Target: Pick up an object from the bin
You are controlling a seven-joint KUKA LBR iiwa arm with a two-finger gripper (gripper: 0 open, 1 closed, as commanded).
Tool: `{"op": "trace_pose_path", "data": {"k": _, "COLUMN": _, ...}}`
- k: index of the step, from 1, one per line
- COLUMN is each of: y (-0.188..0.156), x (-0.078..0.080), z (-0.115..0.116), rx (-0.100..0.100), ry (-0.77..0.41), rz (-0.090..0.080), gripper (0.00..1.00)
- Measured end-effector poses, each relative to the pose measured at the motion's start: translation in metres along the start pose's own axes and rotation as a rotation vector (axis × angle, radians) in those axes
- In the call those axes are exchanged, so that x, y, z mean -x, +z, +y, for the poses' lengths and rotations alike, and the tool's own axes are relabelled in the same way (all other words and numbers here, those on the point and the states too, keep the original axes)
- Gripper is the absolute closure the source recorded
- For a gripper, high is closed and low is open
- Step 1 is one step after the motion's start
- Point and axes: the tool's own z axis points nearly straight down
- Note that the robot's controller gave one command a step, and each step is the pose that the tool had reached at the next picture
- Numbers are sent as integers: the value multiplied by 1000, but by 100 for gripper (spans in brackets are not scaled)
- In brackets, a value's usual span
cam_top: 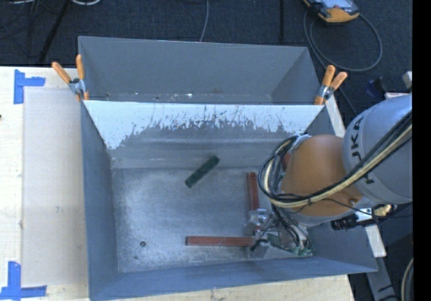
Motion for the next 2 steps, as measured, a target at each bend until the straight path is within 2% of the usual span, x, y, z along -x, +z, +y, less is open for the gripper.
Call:
{"op": "trace_pose_path", "data": {"k": 1, "y": -50, "x": 13, "z": 30, "rx": 0, "ry": -216, "rz": -2, "gripper": 100}}
{"op": "trace_pose_path", "data": {"k": 2, "y": -151, "x": 14, "z": -13, "rx": 0, "ry": -113, "rz": -4, "gripper": 100}}
